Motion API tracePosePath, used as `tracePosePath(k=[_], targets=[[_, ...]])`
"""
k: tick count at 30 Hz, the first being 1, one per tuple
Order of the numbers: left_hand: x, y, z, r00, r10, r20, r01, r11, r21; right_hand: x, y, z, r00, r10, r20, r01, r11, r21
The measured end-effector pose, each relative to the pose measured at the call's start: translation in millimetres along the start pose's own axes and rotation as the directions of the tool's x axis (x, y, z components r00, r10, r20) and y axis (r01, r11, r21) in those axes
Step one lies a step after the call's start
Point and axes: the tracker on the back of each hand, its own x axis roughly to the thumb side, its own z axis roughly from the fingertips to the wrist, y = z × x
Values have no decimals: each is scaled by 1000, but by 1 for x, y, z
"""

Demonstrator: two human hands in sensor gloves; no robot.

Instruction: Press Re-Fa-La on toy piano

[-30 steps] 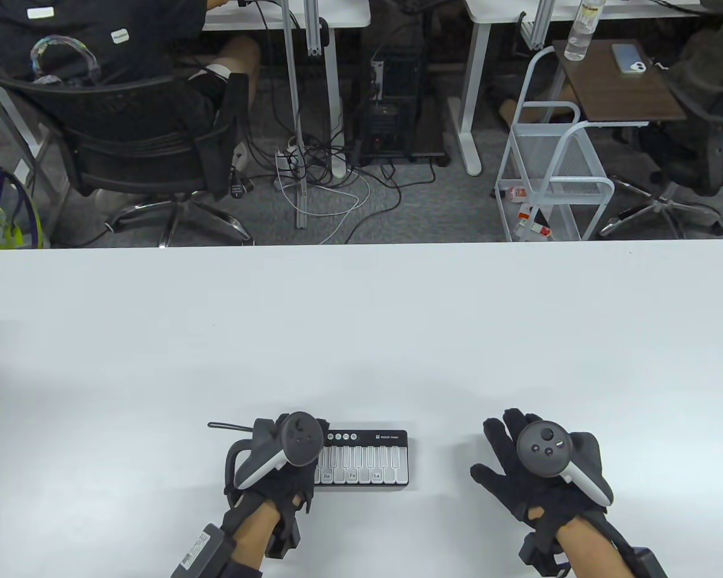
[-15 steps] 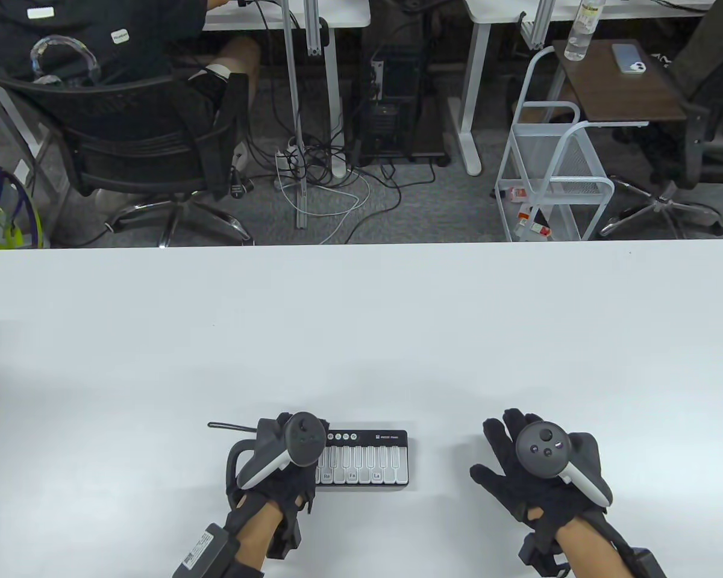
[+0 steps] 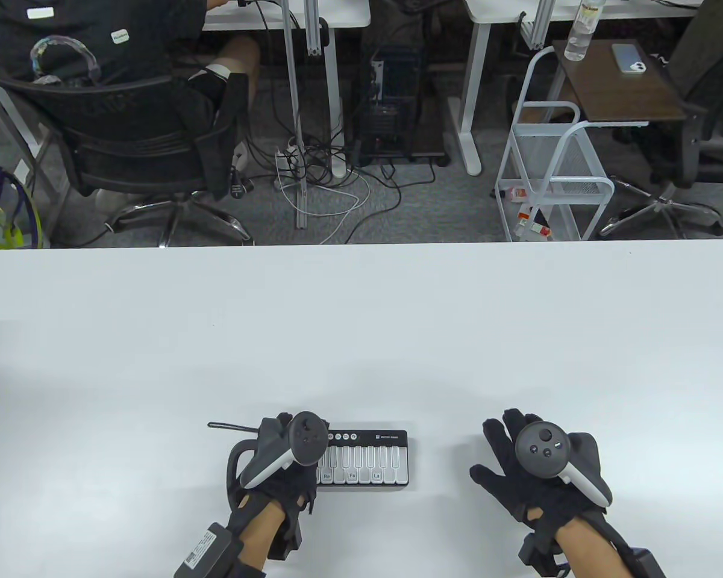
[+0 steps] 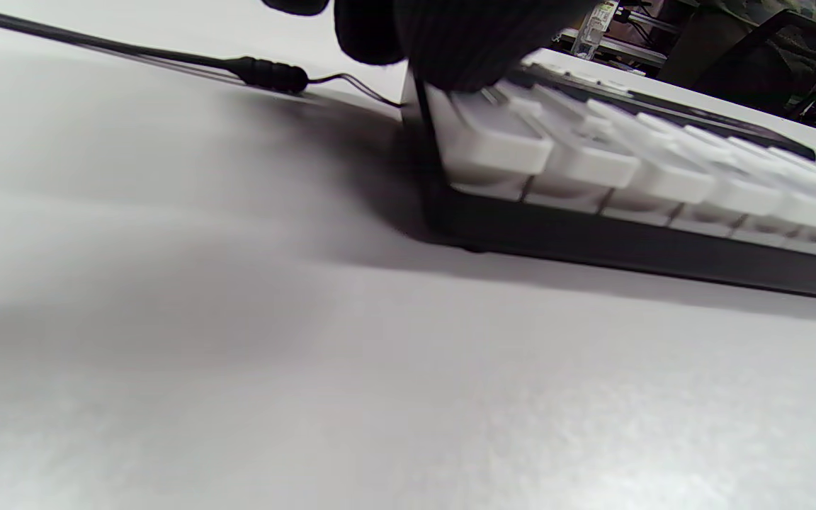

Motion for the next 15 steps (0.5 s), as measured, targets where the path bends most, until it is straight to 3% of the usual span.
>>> tracePosePath(k=[15], targets=[[-1, 0, 0, 1000, 17, -2, -17, 1000, -8, 0, 0, 0, 1000, -1, -2, 1, 1000, 1]])
